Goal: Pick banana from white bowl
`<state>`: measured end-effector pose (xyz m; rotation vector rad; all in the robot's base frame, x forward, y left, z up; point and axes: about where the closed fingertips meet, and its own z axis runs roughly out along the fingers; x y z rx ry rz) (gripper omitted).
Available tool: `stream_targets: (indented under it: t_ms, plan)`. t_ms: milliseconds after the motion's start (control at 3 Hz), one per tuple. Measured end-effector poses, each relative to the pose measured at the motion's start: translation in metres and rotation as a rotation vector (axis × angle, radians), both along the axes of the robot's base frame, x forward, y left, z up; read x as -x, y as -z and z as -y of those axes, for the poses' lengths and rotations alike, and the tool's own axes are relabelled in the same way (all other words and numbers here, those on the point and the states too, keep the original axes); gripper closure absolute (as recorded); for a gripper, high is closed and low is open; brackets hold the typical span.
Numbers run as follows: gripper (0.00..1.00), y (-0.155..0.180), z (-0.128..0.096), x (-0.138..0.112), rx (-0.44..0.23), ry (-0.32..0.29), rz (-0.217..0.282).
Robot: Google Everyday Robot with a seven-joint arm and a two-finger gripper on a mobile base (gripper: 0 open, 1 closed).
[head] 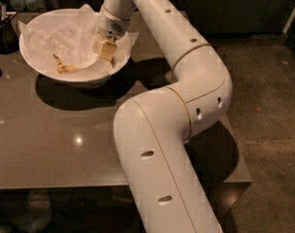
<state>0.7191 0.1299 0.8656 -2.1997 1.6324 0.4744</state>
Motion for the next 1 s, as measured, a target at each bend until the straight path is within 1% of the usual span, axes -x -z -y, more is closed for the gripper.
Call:
stream_targets:
  t_ms: [1000]
  plan:
    - [0.41, 0.0000, 0.0004, -0.0002, 0.000, 0.001, 0.000]
